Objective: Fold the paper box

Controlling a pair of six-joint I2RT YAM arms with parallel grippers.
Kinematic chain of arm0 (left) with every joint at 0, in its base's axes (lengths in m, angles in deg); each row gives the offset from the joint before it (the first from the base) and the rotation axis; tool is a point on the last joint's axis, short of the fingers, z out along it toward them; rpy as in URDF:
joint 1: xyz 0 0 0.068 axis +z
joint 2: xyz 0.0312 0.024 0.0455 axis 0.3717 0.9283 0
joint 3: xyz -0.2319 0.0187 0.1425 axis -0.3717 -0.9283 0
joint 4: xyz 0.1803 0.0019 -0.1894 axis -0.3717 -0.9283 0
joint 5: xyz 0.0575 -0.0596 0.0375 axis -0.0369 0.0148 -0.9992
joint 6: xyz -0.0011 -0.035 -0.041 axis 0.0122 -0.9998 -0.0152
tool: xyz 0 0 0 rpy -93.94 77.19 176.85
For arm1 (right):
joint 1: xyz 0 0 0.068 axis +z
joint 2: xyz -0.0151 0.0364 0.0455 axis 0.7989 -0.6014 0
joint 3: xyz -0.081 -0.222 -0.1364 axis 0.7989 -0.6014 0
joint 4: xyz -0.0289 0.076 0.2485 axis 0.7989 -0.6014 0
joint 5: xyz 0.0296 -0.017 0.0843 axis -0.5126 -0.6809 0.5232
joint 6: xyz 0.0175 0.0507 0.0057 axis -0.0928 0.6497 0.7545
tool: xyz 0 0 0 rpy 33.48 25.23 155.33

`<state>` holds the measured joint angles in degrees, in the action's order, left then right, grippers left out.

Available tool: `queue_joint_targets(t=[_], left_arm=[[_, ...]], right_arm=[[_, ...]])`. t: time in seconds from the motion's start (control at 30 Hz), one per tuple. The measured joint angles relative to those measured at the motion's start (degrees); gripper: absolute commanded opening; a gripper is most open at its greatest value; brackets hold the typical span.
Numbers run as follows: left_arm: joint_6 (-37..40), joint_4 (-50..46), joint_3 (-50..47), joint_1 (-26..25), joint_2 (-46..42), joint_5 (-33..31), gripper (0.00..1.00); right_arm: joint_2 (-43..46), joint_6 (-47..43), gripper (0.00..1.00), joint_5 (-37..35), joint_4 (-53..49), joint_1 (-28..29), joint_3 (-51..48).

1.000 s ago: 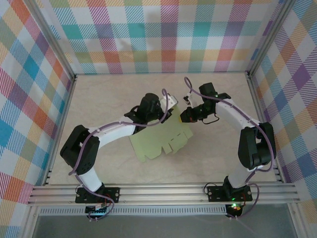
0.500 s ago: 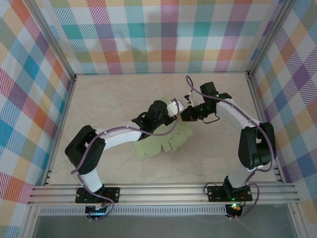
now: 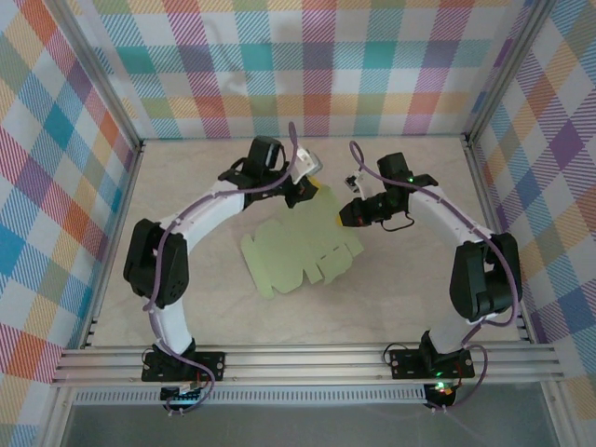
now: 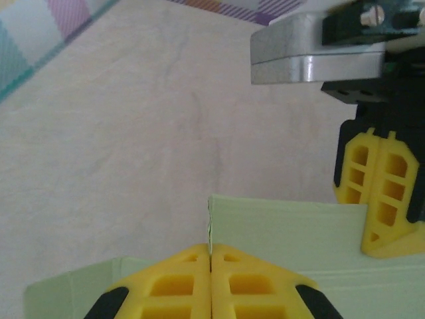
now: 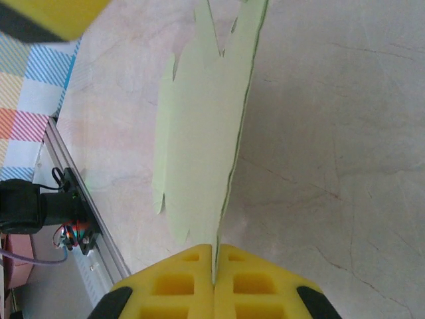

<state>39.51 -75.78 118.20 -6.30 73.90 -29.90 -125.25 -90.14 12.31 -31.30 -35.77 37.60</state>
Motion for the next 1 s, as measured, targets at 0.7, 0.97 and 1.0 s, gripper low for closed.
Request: queue_joint_targets(t=[0.7, 0.97, 1.0], left_arm=[[-1.4, 22.7, -22.7, -14.4, -12.8, -37.6, 0.05], [2.8, 32.8, -25.7, -22.2, -9.8, -57.2, 0.06], [3.2, 33.4, -25.7, -22.4, -9.5, -58.2, 0.06]], right_arm=[[0.1, -0.1, 0.0, 1.0, -1.6, 0.1, 0.0], [0.1, 0.8, 0.0, 1.2, -0.9, 0.0, 0.0], [0.1, 0.9, 0.0, 1.2, -0.9, 0.0, 0.0]])
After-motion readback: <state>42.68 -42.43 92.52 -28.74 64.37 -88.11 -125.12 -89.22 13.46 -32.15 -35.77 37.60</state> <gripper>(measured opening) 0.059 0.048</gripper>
